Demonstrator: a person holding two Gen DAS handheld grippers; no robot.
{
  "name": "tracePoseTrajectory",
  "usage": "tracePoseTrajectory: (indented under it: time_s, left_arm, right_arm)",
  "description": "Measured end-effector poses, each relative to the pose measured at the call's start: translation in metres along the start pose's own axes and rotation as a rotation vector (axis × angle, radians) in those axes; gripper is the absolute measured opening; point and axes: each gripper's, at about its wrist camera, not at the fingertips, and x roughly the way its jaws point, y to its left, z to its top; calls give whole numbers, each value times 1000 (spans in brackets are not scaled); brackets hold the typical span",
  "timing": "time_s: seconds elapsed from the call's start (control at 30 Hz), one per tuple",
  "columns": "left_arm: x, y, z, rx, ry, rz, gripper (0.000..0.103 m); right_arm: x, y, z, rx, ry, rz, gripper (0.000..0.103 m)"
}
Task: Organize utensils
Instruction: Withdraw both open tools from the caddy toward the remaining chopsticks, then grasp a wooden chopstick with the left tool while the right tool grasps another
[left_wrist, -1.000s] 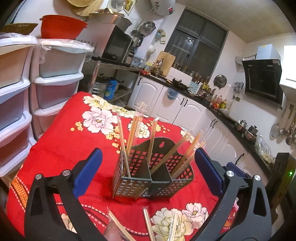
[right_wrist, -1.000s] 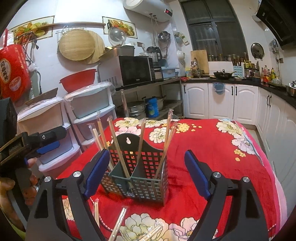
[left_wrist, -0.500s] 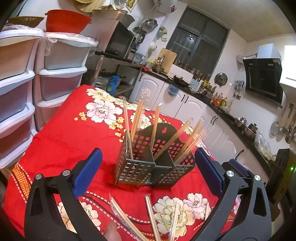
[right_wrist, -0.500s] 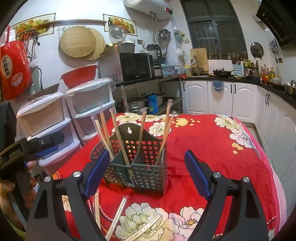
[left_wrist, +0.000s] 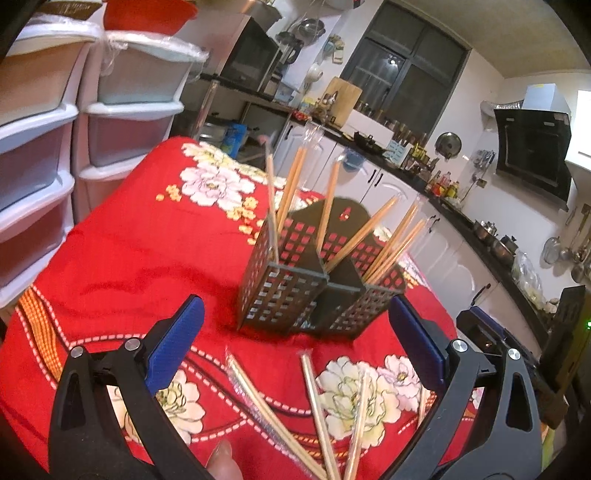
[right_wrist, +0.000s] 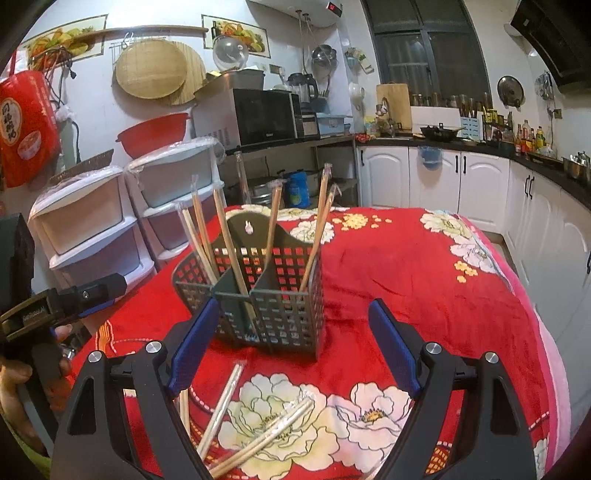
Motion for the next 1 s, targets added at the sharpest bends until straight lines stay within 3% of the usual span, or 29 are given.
tracePoseTrajectory:
  time_s: [1.0]
  left_arm:
    - [30,25,-60,2,182,43,91]
  right_arm:
    - [26,7,-69,-2,196,11,80]
